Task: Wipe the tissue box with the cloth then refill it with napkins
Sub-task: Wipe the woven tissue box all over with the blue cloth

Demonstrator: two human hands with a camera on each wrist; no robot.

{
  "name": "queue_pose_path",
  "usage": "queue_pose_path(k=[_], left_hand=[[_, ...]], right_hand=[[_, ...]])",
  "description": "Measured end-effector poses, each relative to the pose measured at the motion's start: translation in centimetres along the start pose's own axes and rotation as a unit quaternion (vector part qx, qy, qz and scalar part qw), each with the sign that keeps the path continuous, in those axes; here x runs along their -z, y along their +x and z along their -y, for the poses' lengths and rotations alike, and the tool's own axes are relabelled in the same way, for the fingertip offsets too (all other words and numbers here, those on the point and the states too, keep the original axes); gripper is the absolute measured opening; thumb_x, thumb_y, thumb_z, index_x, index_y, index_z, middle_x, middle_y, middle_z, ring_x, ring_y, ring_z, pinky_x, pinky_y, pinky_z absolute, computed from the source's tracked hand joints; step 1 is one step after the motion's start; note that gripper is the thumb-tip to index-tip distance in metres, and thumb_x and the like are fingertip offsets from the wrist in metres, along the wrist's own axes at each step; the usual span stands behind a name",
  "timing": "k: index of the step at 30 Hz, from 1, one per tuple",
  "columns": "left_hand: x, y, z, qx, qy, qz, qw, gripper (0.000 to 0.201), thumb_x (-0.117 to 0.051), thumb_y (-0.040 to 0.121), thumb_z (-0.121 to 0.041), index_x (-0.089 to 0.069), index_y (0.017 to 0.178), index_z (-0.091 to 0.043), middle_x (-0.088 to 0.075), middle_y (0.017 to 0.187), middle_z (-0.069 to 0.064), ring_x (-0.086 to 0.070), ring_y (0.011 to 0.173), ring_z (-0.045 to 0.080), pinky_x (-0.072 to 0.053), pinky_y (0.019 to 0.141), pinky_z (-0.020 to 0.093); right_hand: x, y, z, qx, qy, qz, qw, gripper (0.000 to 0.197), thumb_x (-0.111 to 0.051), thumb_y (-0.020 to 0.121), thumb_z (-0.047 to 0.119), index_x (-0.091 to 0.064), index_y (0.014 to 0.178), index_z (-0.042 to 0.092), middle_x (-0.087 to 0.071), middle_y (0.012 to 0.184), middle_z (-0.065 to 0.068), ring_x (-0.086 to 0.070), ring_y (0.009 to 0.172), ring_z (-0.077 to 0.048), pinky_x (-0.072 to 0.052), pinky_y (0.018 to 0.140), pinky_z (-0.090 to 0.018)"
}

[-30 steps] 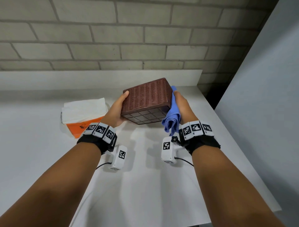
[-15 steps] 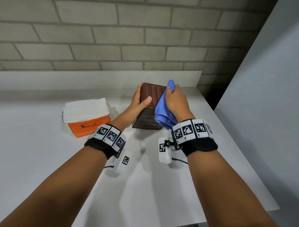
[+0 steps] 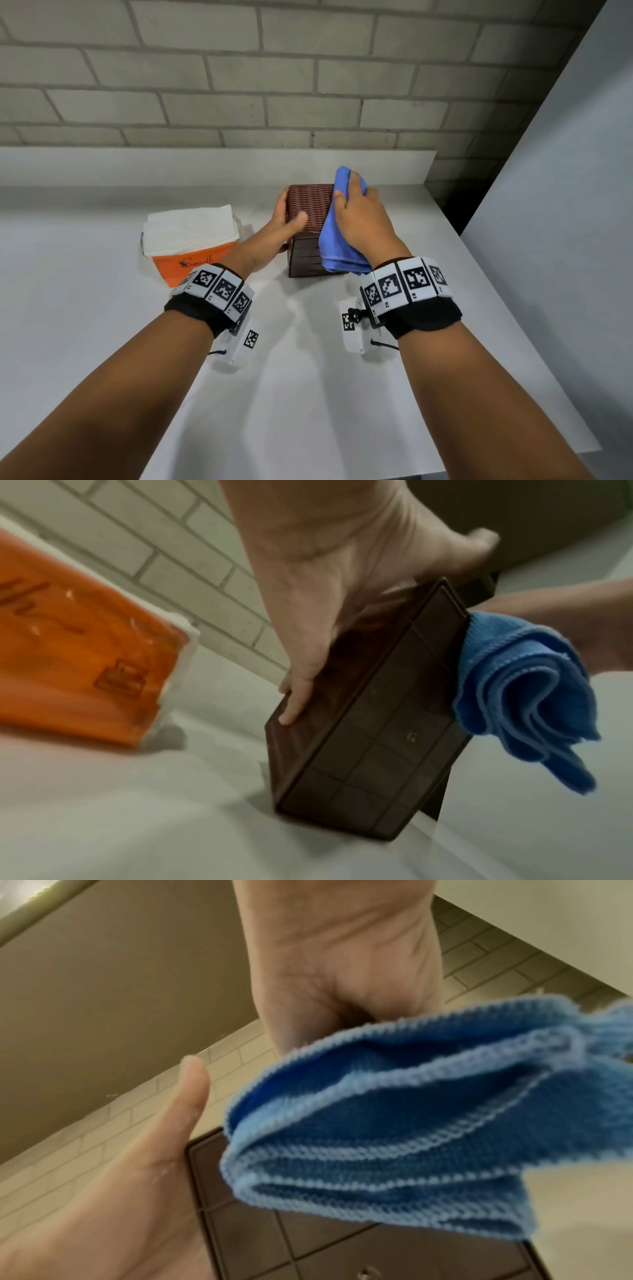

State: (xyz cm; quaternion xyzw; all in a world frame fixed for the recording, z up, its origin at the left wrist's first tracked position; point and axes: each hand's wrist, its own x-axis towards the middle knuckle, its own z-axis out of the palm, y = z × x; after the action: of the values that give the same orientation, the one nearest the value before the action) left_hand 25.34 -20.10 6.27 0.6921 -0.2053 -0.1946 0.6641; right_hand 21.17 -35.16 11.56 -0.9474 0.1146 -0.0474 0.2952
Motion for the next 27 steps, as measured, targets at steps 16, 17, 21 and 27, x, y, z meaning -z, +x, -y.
queue_pose_path(k=[16, 17, 21, 27], left_hand=[[-1.4, 1.3, -0.4, -0.022, -0.145, -0.099, 0.984, 0.034, -0.035, 0.1, -0.012, -0.031, 0.133, -0.017, -0.057, 0.106, -0.004, -0.059, 0.093, 0.007, -0.052, 0.076, 0.015], [-1.5, 1.4, -0.4, -0.021, -0.149, -0.1, 0.984, 0.031, -0.035, 0.1, -0.013, -0.032, 0.131, -0.018, -0.057, 0.106, -0.004, -0.059, 0.093, 0.006, -0.051, 0.076, 0.015], [-1.6, 1.4, -0.6, -0.025, -0.149, -0.108, 0.983, 0.033, -0.037, 0.1, -0.015, -0.032, 0.133, -0.017, -0.058, 0.106, -0.003, -0.06, 0.093, 0.008, -0.051, 0.08, 0.019], [-1.6, 1.3, -0.6, -0.029, -0.158, -0.103, 0.982, 0.03, -0.036, 0.1, -0.013, -0.033, 0.129, -0.017, -0.058, 0.104, -0.003, -0.059, 0.091, 0.007, -0.053, 0.076, 0.017]], right_hand=[[0.3, 0.4, -0.6, 0.007, 0.086, 0.008, 0.996, 0.056, -0.025, 0.102, 0.033, -0.004, 0.154, 0.026, -0.002, 0.162, -0.007, -0.017, 0.147, -0.028, -0.023, 0.116, -0.04], [0.5, 0.6, -0.8, -0.002, 0.122, 0.013, 0.992, 0.056, -0.025, 0.102, 0.032, -0.004, 0.154, 0.025, -0.007, 0.162, -0.008, -0.021, 0.146, -0.027, -0.023, 0.115, -0.038], [-0.8, 0.4, 0.1, -0.002, -0.005, -0.014, 1.0, 0.057, -0.022, 0.102, 0.033, -0.002, 0.154, 0.021, -0.005, 0.161, -0.011, -0.013, 0.146, -0.037, -0.022, 0.115, -0.048], [-0.2, 0.4, -0.5, 0.046, 0.011, -0.009, 0.999, 0.058, -0.028, 0.101, 0.037, -0.007, 0.154, 0.026, -0.003, 0.162, -0.006, -0.015, 0.147, -0.032, -0.024, 0.115, -0.043]])
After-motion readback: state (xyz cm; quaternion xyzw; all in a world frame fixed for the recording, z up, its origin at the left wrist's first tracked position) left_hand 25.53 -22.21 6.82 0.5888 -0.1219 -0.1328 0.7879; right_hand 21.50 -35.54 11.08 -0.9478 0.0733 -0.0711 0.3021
